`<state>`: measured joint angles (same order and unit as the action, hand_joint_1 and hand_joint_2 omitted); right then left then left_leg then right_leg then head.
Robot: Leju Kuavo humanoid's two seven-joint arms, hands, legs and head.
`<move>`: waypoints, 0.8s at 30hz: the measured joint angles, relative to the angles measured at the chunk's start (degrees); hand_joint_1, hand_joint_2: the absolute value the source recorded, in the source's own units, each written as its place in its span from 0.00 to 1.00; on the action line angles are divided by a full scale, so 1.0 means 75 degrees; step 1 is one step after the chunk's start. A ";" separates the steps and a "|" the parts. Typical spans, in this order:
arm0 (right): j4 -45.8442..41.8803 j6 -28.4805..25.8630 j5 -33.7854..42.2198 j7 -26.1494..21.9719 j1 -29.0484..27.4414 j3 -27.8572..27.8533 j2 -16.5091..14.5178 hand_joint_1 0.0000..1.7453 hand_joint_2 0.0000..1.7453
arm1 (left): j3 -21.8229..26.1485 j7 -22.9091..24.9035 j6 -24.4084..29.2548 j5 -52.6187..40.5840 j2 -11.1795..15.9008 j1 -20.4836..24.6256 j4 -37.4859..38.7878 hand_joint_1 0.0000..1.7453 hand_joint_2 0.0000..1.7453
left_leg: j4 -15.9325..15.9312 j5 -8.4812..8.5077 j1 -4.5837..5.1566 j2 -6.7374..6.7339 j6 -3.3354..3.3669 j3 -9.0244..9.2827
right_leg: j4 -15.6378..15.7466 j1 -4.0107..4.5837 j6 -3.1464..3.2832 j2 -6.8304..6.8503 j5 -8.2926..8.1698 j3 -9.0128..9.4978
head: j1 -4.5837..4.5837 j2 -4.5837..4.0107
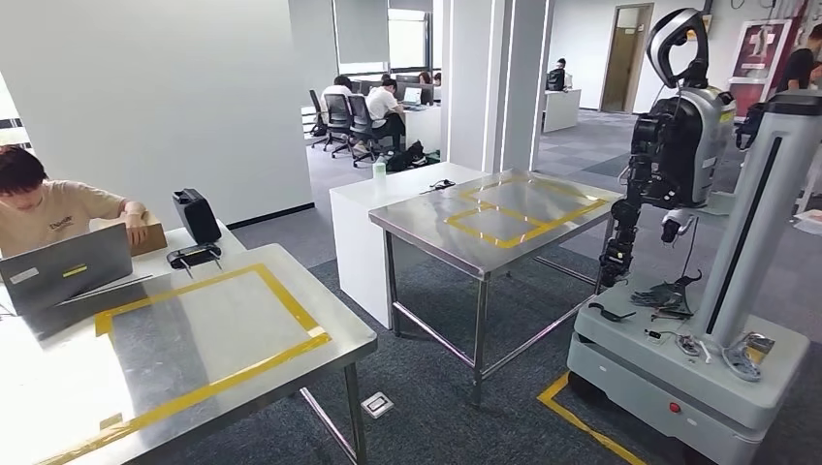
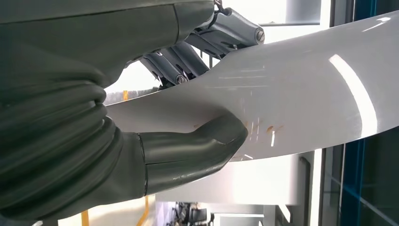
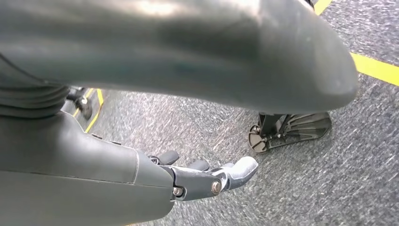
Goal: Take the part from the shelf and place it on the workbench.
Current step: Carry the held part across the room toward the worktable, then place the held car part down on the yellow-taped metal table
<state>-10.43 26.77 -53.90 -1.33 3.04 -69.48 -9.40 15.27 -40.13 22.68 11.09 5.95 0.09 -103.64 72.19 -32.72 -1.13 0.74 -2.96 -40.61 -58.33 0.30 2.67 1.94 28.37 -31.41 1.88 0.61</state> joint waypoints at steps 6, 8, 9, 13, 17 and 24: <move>0.0000 0.0000 -0.0060 0.0055 0.0005 -0.0067 -0.0023 0.00 0.00 | -0.0013 0.0000 0.0064 -0.0006 0.0110 -0.0127 -0.0160 1.00 1.00 | -0.1474 0.0618 0.0068 -0.0586 0.0112 0.0989 | -0.0130 0.0061 -0.0080 0.0623 0.0091 -0.0018 | -0.0001 0.0000; 0.0000 0.0000 -0.0077 0.0050 0.0021 -0.0075 -0.0026 0.00 0.00 | -0.0013 0.0000 0.0113 -0.0029 0.0139 -0.0178 -0.0191 1.00 1.00 | -0.1662 0.0626 0.0114 -0.0624 0.0248 0.1038 | -0.0146 0.0092 -0.0145 0.0797 0.0123 0.0006 | -0.0005 0.0000; 0.0000 0.0000 -0.0081 0.0042 0.0034 -0.0078 -0.0026 0.00 0.00 | -0.0011 0.0000 0.0139 -0.0029 0.0148 -0.0228 -0.0225 1.00 1.00 | -0.1675 0.0648 0.0106 -0.0512 0.0299 0.1017 | -0.0136 0.0098 -0.0175 0.0890 0.0131 0.0028 | -0.0007 0.0000; 0.0000 0.0000 -0.0090 0.0081 0.0071 -0.0087 -0.0026 0.00 0.00 | 0.0008 -0.0001 0.0190 -0.0036 0.0134 -0.0314 -0.0409 1.00 1.00 | -0.1739 0.0767 0.0020 -0.0148 0.0456 0.1001 | -0.0928 0.0042 -0.0391 0.0169 0.0670 -0.0250 | -0.0017 0.0000; 0.0000 0.0000 -0.0091 0.0171 0.0064 -0.0099 -0.0026 0.00 0.00 | 0.0010 -0.0001 0.0260 -0.0139 -0.0011 -0.0289 -0.0488 1.00 1.00 | -0.1728 0.0845 0.0005 0.0276 0.0469 0.0916 | -0.2192 -0.0036 -0.0424 -0.0217 0.1091 -0.0855 | -0.0020 0.0000; 0.0000 0.0001 -0.0160 0.0161 0.0078 -0.0102 -0.0023 0.00 0.00 | 0.0010 0.0000 0.0348 -0.0259 -0.0242 -0.0203 -0.0565 1.00 1.00 | -0.1741 0.0965 -0.0031 0.0928 0.0189 0.0809 | -0.0113 -0.0076 -0.0341 -0.0781 0.0066 -0.0007 | -0.0019 0.0000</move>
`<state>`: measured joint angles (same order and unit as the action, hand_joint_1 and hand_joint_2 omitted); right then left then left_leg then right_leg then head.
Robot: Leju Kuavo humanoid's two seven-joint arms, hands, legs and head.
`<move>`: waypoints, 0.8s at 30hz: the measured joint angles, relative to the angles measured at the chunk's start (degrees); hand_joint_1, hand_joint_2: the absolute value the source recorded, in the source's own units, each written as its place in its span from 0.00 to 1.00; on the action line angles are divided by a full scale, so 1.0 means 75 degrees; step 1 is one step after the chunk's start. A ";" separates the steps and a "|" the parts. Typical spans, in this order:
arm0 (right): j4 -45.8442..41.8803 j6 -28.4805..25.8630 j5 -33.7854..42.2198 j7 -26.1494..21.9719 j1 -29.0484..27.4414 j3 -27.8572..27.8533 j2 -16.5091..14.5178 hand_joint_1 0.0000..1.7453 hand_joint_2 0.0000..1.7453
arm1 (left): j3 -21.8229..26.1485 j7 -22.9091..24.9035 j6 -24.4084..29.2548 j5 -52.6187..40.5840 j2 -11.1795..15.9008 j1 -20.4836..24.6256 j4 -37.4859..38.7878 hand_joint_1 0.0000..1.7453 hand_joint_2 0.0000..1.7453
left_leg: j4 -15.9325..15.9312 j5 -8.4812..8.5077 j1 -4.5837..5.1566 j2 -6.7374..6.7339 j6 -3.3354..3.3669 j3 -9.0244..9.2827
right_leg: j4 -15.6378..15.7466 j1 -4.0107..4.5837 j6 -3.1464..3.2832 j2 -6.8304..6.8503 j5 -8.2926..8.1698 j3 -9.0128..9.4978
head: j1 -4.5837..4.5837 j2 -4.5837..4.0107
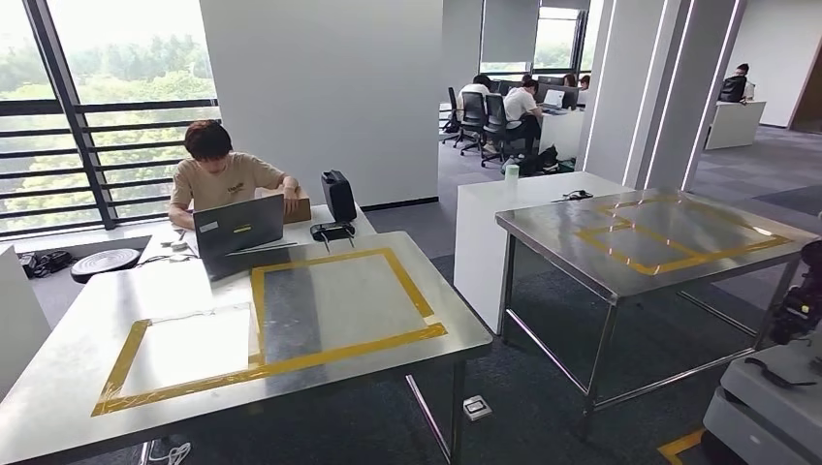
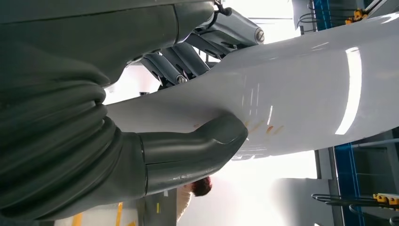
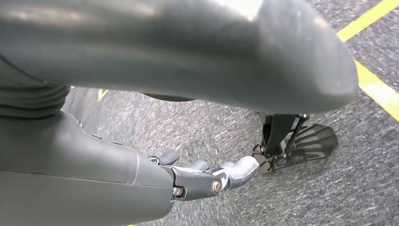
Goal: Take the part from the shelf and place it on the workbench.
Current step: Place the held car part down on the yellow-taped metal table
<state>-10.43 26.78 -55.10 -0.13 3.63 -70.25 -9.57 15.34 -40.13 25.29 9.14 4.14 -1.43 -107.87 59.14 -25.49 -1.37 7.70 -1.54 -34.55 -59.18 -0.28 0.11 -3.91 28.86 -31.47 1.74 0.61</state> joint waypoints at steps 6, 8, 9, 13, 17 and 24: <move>0.0000 -0.0001 0.0029 0.0036 -0.0001 -0.0002 -0.0008 0.00 0.00 | -0.0005 0.0000 0.0000 0.0055 -0.0068 0.0020 0.0015 1.00 1.00 | 0.1539 -0.0882 0.0031 -0.0888 -0.0130 -0.0720 | 0.0128 0.0009 0.0263 0.0448 -0.0154 -0.0040 | 0.0028 0.0000; 0.0000 -0.0001 0.0059 0.0099 -0.0003 -0.0007 -0.0007 0.00 0.00 | -0.0007 0.0000 0.0000 0.0054 -0.0099 0.0026 0.0047 1.00 1.00 | 0.2008 -0.1028 0.0027 -0.0950 -0.0145 -0.0838 | 0.0113 0.0029 0.0270 0.0562 -0.0169 -0.0081 | 0.0028 0.0000; 0.0000 -0.0001 0.0072 0.0125 -0.0001 -0.0009 -0.0007 0.00 0.00 | -0.0012 0.0000 0.0000 0.0048 -0.0113 0.0034 0.0064 1.00 1.00 | 0.1838 -0.0908 0.0028 -0.0961 -0.0143 -0.0693 | 0.0098 0.0031 0.0267 0.0607 -0.0174 -0.0098 | 0.0028 0.0000; 0.0000 -0.0001 0.0111 0.0149 0.0029 -0.0043 -0.0016 0.00 0.00 | -0.0056 0.0001 0.0004 0.0020 -0.0141 0.0142 0.0109 1.00 1.00 | 0.0179 -0.0410 0.0055 -0.1064 -0.0031 0.0300 | -0.0029 0.0061 0.0175 0.0724 -0.0150 -0.0178 | 0.0025 0.0000; 0.0000 -0.0001 0.0141 0.0173 0.0046 -0.0082 -0.0009 0.00 0.00 | -0.0138 0.0000 0.0058 -0.0023 -0.0150 0.0207 0.0152 1.00 1.00 | 0.0042 -0.0375 0.0080 -0.1064 0.0058 0.0349 | -0.0032 0.0121 0.0360 0.0726 -0.0176 -0.0215 | 0.0017 0.0000; 0.0000 -0.0001 0.0129 0.0130 0.0025 -0.0152 -0.0017 0.00 0.00 | -0.0169 -0.0001 0.0118 -0.0093 -0.0160 0.0233 0.0133 1.00 1.00 | -0.0138 -0.0260 0.0032 -0.1076 0.0351 0.0379 | -0.1098 0.0030 -0.0140 0.0577 0.0421 -0.0696 | 0.0006 0.0000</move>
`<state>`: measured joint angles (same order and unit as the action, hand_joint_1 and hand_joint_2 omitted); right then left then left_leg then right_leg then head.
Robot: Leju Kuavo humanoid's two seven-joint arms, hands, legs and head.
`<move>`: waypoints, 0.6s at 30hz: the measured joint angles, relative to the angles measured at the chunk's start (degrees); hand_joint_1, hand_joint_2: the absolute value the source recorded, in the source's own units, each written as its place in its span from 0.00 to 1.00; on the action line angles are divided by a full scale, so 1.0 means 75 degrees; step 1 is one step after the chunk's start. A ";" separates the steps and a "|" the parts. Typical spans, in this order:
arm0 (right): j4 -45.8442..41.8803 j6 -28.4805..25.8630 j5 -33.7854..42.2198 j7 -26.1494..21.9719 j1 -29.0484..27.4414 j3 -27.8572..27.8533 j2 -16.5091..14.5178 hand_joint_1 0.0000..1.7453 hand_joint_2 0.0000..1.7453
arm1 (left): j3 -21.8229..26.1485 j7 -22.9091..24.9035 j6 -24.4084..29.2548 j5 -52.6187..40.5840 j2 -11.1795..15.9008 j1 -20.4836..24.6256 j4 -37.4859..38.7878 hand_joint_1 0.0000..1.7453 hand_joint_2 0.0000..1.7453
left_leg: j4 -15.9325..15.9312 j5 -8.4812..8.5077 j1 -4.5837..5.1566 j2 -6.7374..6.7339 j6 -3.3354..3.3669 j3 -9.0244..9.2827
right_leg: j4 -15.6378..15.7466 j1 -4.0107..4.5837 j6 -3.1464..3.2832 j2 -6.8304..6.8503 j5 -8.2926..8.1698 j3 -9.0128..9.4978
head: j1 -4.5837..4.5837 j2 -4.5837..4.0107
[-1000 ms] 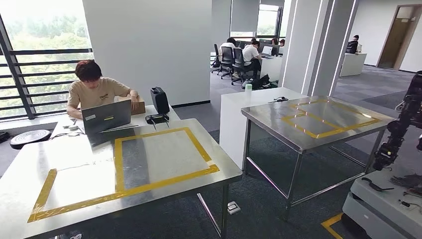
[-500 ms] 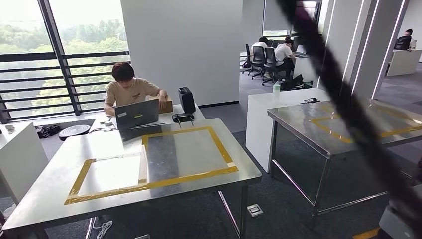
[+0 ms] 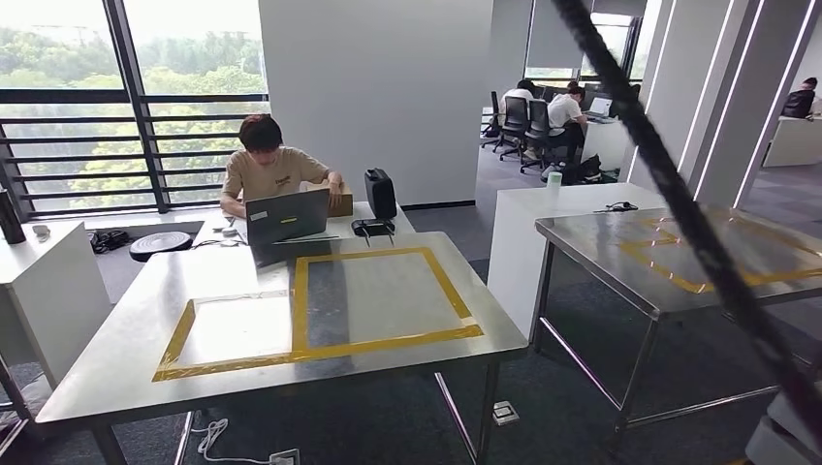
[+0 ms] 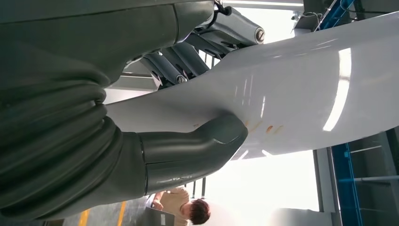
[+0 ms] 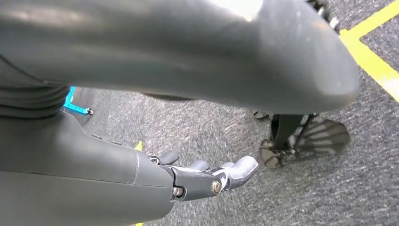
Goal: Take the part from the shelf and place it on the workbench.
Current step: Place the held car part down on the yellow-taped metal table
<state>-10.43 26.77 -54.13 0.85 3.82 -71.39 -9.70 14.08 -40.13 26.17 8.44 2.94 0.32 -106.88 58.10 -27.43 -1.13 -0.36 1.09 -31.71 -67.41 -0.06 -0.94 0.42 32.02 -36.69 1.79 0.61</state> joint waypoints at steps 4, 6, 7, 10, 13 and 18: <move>0.0000 0.0000 -0.0026 -0.0005 -0.0047 -0.0018 0.0000 0.00 0.00 | 0.0000 0.0001 0.0001 -0.0044 -0.0035 -0.0044 -0.0014 1.00 1.00 | 0.0019 -0.0019 -0.0016 0.0056 -0.0041 -0.0026 | -0.0766 -0.0098 -0.0077 -0.0013 0.0114 -0.0413 | -0.0001 0.0000; 0.0000 0.0000 -0.0044 -0.0008 -0.0064 -0.0023 0.0000 0.00 0.00 | 0.0000 0.0001 0.0001 -0.0083 -0.0049 -0.0060 -0.0051 1.00 1.00 | 0.0070 -0.0067 -0.0045 0.0090 -0.0129 -0.0017 | 0.0183 -0.0164 -0.0122 -0.0020 -0.0362 0.0040 | -0.0001 0.0000; 0.0001 0.0000 -0.0049 -0.0012 -0.0066 -0.0024 -0.0002 0.00 0.00 | 0.0001 0.0001 0.0001 -0.0098 -0.0053 -0.0064 -0.0081 1.00 1.00 | 0.0107 -0.0105 -0.0046 0.0106 -0.0190 -0.0031 | 0.0635 -0.0170 -0.0127 -0.0035 -0.0510 0.0263 | -0.0001 0.0000; 0.0003 0.0000 -0.0055 -0.0024 -0.0066 -0.0026 -0.0008 0.00 0.00 | 0.0005 0.0000 -0.0001 -0.0122 -0.0061 -0.0079 -0.0154 1.00 1.00 | 0.0120 -0.0198 -0.0044 0.0140 -0.0374 -0.0031 | 0.1043 -0.0116 0.0014 -0.0059 -0.0507 0.0490 | 0.0007 0.0000; 0.0003 0.0000 -0.0056 -0.0026 -0.0065 -0.0029 -0.0006 0.00 0.00 | 0.0012 -0.0001 -0.0001 -0.0131 -0.0065 -0.0128 -0.0214 1.00 1.00 | 0.0283 -0.0321 -0.0095 0.0124 -0.0498 -0.0027 | 0.1080 -0.0106 0.0230 -0.0044 -0.0460 0.0598 | 0.0012 0.0000; 0.0003 0.0000 -0.0066 -0.0021 -0.0074 -0.0031 -0.0006 0.00 0.00 | 0.0032 0.0001 -0.0001 -0.0160 -0.0079 -0.0278 -0.0260 1.00 1.00 | 0.2271 -0.0842 -0.0047 0.0093 -0.0485 -0.1267 | 0.1104 -0.0058 0.0409 -0.0014 -0.0239 0.0861 | 0.0017 0.0000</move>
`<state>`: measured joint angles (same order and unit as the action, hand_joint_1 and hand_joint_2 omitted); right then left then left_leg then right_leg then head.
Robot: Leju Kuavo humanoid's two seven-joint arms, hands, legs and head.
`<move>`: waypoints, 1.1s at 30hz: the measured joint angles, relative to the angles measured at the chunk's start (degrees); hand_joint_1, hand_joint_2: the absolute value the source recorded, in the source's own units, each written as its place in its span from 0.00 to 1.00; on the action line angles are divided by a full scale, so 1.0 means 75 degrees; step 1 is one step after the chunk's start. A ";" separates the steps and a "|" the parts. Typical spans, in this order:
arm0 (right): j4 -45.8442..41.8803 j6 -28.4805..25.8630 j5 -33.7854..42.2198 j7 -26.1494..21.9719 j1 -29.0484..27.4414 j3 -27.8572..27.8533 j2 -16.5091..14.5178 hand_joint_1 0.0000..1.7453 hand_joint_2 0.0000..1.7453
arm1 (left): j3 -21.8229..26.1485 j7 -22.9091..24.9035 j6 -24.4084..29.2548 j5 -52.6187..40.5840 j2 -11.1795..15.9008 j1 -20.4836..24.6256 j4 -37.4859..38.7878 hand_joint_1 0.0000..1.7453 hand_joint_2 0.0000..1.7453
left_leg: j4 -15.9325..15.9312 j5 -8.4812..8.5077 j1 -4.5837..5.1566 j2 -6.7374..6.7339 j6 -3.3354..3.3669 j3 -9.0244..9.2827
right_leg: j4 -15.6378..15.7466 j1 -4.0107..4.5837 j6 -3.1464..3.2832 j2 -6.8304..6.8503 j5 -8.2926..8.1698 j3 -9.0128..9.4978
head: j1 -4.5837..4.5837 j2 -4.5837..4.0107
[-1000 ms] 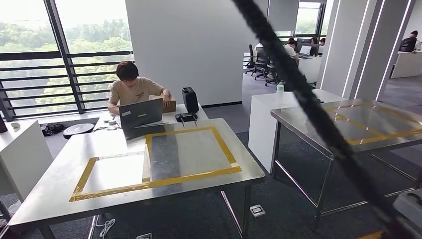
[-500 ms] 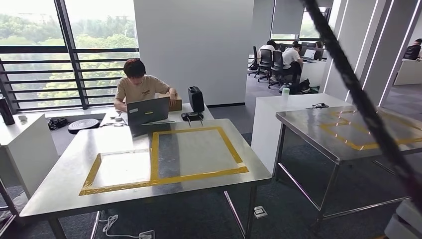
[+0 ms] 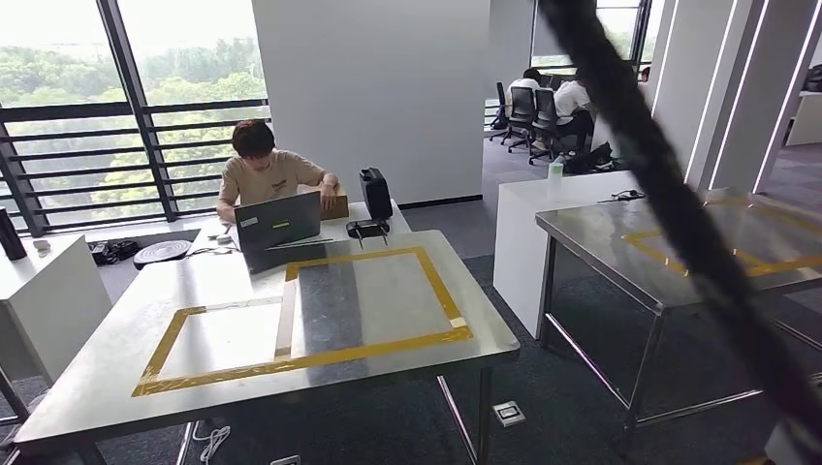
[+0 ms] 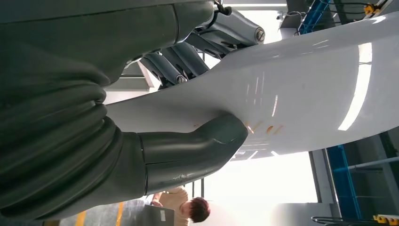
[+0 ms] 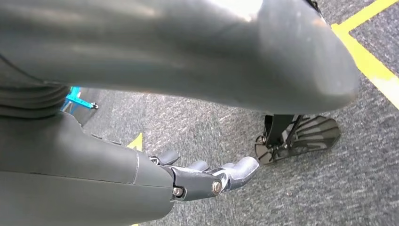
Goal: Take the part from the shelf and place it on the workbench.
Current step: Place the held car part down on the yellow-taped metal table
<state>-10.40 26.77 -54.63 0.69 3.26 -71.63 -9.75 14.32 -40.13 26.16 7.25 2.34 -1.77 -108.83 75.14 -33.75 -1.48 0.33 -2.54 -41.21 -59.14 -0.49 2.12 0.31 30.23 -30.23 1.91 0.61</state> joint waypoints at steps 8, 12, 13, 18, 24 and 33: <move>0.0003 0.0000 -0.0073 -0.0007 0.0015 -0.0003 -0.0006 0.00 0.00 | 0.0075 -0.0001 0.0003 -0.0111 -0.0035 -0.0103 -0.0146 1.00 1.00 | -0.2044 0.1098 0.0185 -0.0034 0.0349 0.0682 | 0.0095 0.0072 -0.0224 0.0026 0.0427 0.0594 | 0.0000 0.0003; 0.0003 0.0001 -0.0080 -0.0011 0.0025 -0.0002 -0.0005 0.00 0.00 | 0.0106 -0.0001 0.0001 -0.0095 -0.0051 -0.0174 -0.0254 1.00 1.00 | -0.2196 0.0910 0.0149 0.0017 0.0517 0.1078 | -0.0966 0.0048 -0.0328 -0.0001 0.0484 0.0071 | -0.0028 0.0007; 0.0003 0.0005 -0.0082 -0.0012 0.0024 -0.0001 -0.0006 0.00 0.00 | 0.0112 -0.0001 0.0000 -0.0090 -0.0054 -0.0182 -0.0267 1.00 1.00 | -0.2217 0.0849 0.0152 0.0019 0.0534 0.1169 | -0.1438 0.0046 -0.0355 -0.0009 0.0621 -0.0293 | -0.0030 0.0007; 0.0003 0.0001 -0.0098 -0.0013 -0.0051 -0.0003 -0.0006 0.00 0.00 | 0.0168 0.0000 -0.0005 -0.0077 -0.0079 -0.0246 -0.0307 1.00 1.00 | -0.2263 0.0370 0.0152 0.0081 0.0500 0.1780 | -0.1425 -0.0027 -0.0435 -0.0025 0.0687 -0.1333 | -0.0032 0.0006; 0.0003 0.0000 -0.0116 -0.0016 -0.0069 -0.0005 0.0006 0.00 0.00 | 0.0179 0.0002 -0.0006 -0.0091 -0.0119 -0.0281 -0.0331 1.00 1.00 | -0.2031 -0.0091 0.0106 0.0135 0.0219 0.2283 | -0.0176 0.0072 -0.0210 -0.0055 -0.0746 -0.1045 | -0.0015 0.0007; 0.0003 -0.0001 -0.0157 -0.0012 -0.0029 -0.0005 0.0033 0.00 0.00 | 0.0187 0.0003 -0.0006 0.0055 -0.0125 -0.0398 -0.0213 1.00 1.00 | -0.0619 -0.0631 0.0062 0.0014 0.0058 0.0469 | -0.0135 0.0051 0.0008 -0.0074 0.0035 -0.0011 | -0.0005 0.0006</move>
<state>-10.38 26.77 -55.81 0.60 3.04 -71.66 -9.50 15.72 -40.11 26.12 7.66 1.40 -4.75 -110.43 70.49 -38.48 -1.01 0.43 -2.11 -37.69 -60.15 -0.10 2.18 -0.24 30.49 -30.32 1.87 0.66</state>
